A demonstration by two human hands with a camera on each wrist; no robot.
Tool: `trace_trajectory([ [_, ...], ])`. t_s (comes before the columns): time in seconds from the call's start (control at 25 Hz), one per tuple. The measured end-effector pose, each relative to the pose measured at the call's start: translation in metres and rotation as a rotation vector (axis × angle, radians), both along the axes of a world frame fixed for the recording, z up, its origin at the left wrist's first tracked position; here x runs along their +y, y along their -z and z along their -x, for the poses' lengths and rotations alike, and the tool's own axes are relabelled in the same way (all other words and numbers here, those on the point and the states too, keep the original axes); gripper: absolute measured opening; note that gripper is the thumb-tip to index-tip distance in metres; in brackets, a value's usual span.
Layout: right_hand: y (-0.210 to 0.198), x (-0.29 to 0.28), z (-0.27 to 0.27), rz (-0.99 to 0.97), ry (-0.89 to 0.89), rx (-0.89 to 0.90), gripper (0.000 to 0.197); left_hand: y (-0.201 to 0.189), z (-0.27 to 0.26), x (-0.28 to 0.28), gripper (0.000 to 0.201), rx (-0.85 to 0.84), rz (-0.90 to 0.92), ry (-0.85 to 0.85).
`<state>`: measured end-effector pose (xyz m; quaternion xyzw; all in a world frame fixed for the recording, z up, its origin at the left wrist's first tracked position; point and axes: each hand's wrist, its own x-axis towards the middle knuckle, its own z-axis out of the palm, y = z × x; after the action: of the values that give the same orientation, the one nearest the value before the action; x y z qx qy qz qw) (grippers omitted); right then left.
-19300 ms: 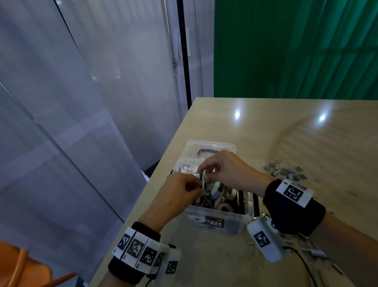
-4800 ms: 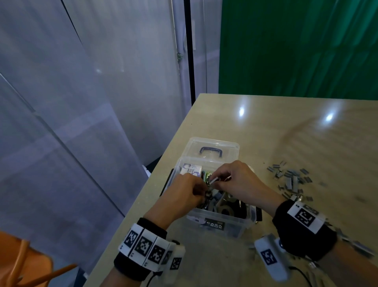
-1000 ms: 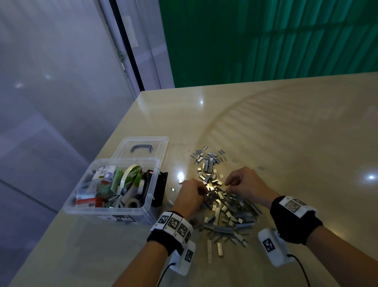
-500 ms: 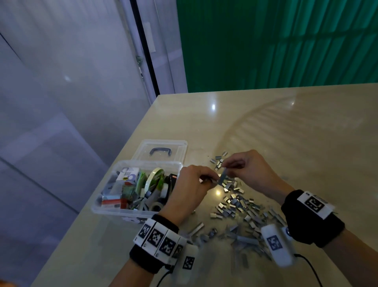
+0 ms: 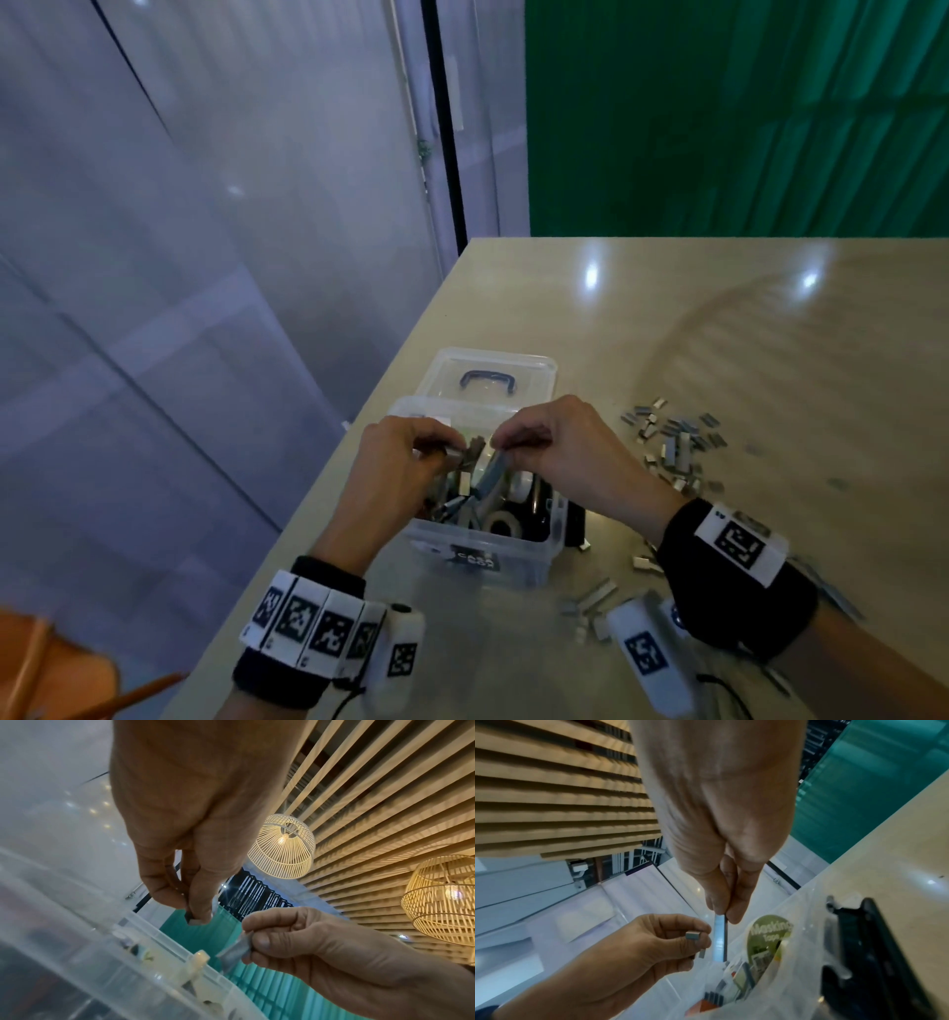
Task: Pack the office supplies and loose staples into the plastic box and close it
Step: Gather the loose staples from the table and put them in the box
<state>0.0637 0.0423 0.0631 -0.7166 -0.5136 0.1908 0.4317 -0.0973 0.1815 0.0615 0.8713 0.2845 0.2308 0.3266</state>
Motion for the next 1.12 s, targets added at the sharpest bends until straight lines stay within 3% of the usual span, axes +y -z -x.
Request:
trace_trajectory([
  [0.16,0.007,0.028,0.028,0.05,-0.063,-0.123,0.026,0.007,0.02,0.015,0.018,0.005,0.019,-0.013],
  [0.4,0.018,0.046,0.044,0.129,-0.172,-0.244,0.022,0.018,0.029,0.027,0.027,0.002,0.209,0.009],
  [0.52,0.017,0.048,0.042,0.132,-0.134,-0.313,0.025,0.023,0.026,0.032,0.026,0.033,0.22,0.025],
  [0.68,0.003,0.048,0.033,0.086,-0.023,-0.201,0.022,0.023,0.023,0.034,0.022,0.052,0.196,0.05],
  [0.84,0.001,0.048,0.038,0.095,-0.158,-0.027,0.022,0.019,0.015,0.033,0.019,0.02,0.104,0.068],
  [1.12,0.006,0.054,0.03,0.072,-0.049,-0.095,0.016,0.017,0.008,0.035,0.014,-0.039,0.239,0.103],
])
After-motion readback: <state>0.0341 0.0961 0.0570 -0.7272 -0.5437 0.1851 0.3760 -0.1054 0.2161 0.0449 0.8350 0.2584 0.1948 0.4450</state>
